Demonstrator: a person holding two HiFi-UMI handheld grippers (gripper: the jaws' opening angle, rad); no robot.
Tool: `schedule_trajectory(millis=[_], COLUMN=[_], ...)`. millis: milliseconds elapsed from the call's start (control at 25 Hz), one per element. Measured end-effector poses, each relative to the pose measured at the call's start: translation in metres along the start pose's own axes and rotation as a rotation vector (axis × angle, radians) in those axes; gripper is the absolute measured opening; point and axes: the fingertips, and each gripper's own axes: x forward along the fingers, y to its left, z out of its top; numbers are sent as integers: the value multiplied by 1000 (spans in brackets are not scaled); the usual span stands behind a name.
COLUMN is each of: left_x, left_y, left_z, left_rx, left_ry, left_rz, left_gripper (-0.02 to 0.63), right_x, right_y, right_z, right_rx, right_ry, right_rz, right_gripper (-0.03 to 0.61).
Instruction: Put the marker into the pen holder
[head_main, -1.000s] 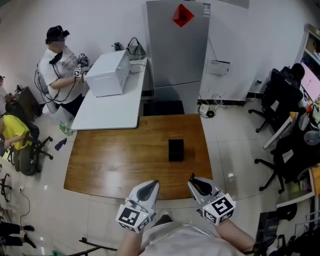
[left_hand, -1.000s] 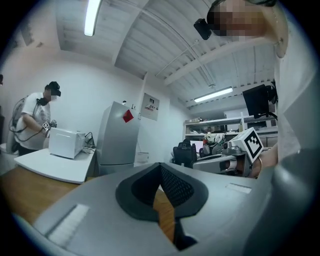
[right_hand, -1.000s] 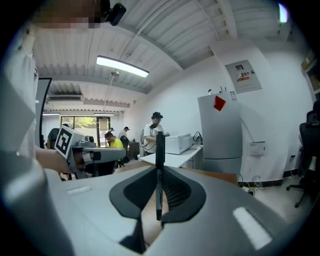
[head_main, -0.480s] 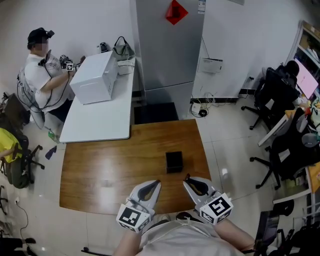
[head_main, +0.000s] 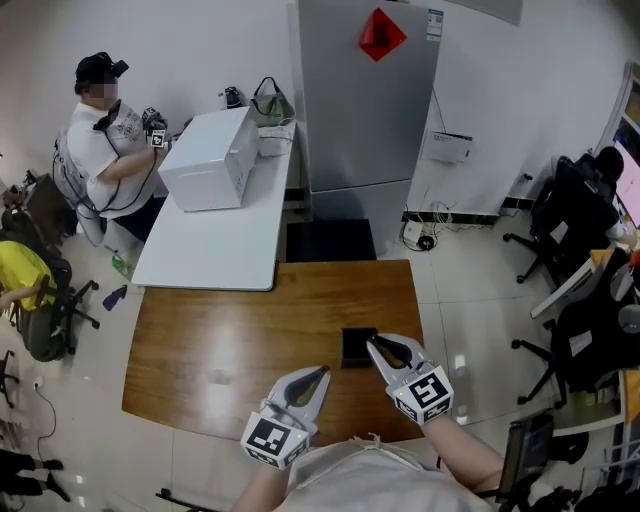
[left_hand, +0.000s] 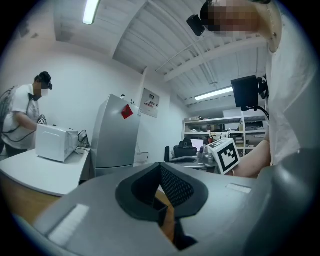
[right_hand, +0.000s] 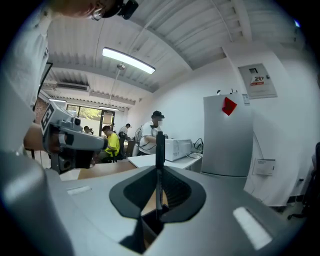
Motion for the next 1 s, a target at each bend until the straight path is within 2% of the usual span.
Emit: schedule_trajectory(millis=[80, 240, 480, 720, 880, 1000], left_x=[3, 8, 14, 17, 20, 23], left_y=[1, 6, 19, 19, 18, 18], left_z=[-2, -2, -19, -22, -26, -26], left_rx=[2, 0, -14, -21, -31, -33], left_ry=[5, 18, 48, 48, 46, 44], left_rz=[11, 30, 55, 60, 56, 49], left_gripper=[17, 17, 17, 17, 17, 17], right_x=[9, 22, 39, 41, 39, 35], right_y=[-8, -17, -15, -15, -16, -19], right_z=[-14, -43, -92, -104, -106, -96], right_rx=[-18, 53, 74, 141, 221, 225], right_ry=[20, 55, 162, 178, 195, 172], right_rz=[-9, -9, 27, 27, 27, 27], right_gripper=[37, 37, 38, 38, 164, 167])
